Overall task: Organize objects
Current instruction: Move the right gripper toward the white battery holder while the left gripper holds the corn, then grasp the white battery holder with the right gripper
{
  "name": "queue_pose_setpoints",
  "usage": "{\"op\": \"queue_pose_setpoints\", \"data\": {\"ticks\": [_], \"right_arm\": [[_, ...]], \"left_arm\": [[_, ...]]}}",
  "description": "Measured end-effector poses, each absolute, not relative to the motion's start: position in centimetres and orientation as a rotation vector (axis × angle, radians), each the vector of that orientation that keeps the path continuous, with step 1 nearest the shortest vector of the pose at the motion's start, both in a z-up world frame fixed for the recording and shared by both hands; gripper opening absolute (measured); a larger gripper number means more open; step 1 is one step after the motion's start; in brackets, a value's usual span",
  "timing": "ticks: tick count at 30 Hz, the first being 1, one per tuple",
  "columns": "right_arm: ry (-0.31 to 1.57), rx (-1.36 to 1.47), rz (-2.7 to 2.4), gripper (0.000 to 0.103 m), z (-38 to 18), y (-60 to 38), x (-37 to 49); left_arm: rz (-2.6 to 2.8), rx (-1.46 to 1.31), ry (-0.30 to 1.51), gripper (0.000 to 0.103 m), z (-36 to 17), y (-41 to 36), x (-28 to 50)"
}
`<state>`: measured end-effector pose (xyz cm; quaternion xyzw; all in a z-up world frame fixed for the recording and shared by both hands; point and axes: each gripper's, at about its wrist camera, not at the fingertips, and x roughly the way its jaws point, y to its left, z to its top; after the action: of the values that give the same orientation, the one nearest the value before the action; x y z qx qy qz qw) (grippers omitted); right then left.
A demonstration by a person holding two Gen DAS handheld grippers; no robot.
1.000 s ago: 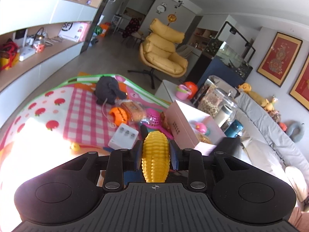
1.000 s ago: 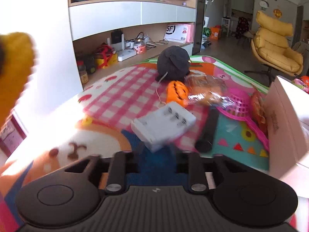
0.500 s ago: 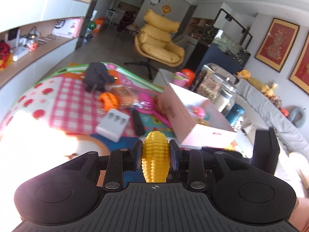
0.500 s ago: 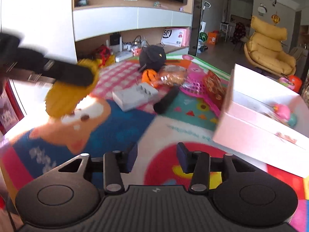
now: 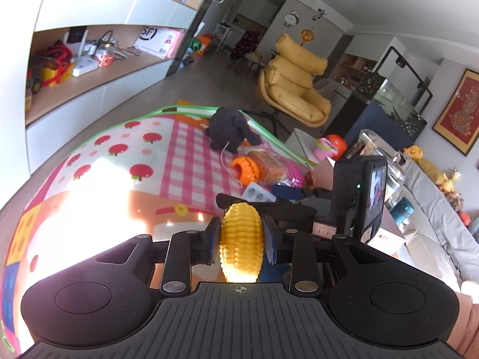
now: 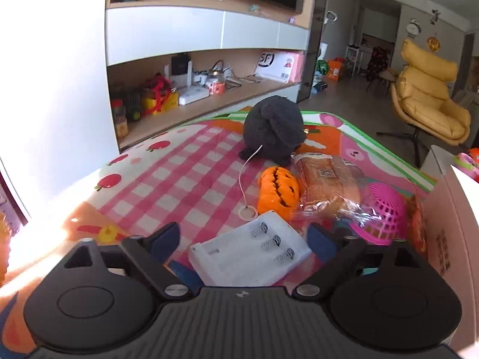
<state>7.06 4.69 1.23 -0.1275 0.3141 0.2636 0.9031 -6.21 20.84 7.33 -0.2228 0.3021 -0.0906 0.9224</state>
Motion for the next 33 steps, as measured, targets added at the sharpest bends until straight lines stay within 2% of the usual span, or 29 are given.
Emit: {"op": "queue_pose_setpoints", "data": {"ticks": [3, 6, 11, 12, 13, 14, 22, 23, 25, 28, 30, 33], "right_arm": [[0.661, -0.322, 0.558, 0.098, 0.9, 4.8, 7.1], [0.641, -0.345, 0.554, 0.087, 0.9, 4.4, 6.3], [0.642, -0.346, 0.585, 0.083, 1.6, 2.6, 3.8], [0.627, -0.358, 0.596, 0.062, 2.0, 1.9, 2.6], [0.639, -0.370, 0.612, 0.035, 2.4, 1.2, 1.4], [0.649, -0.371, 0.623, 0.029, 2.8, 0.2, 0.3], [0.625, -0.372, 0.553, 0.029, 4.0, -8.8, -6.8], [0.627, -0.346, 0.544, 0.031, 3.9, -9.5, -6.7], [0.643, -0.272, 0.541, 0.049, 3.8, -10.1, -6.3], [0.632, -0.188, 0.567, 0.066, 3.4, -8.8, -5.4], [0.613, -0.186, 0.561, 0.072, 3.1, -6.3, -4.3], [0.609, -0.197, 0.530, 0.073, 2.5, -2.6, -1.7]], "left_arm": [[-0.189, -0.468, 0.629, 0.033, 6.9, 20.9, -6.0], [-0.198, -0.467, 0.639, 0.033, 6.6, 20.5, -5.7], [-0.222, -0.442, 0.653, 0.033, 6.8, 19.2, -5.8], [-0.230, -0.432, 0.656, 0.033, 6.9, 18.9, -5.9], [-0.244, -0.418, 0.662, 0.033, 7.0, 18.4, -5.9], [-0.262, -0.399, 0.670, 0.033, 7.1, 17.8, -5.9], [-0.348, -0.318, 0.721, 0.033, 6.5, 12.1, -5.4], [-0.335, -0.319, 0.717, 0.033, 6.6, 11.7, -5.3], [-0.315, -0.334, 0.701, 0.033, 7.1, 11.6, -5.2], [-0.310, -0.335, 0.662, 0.033, 8.5, 11.9, -5.5], [-0.302, -0.333, 0.637, 0.033, 9.3, 12.2, -5.8], [-0.271, -0.356, 0.599, 0.033, 10.4, 13.1, -6.2]]}}
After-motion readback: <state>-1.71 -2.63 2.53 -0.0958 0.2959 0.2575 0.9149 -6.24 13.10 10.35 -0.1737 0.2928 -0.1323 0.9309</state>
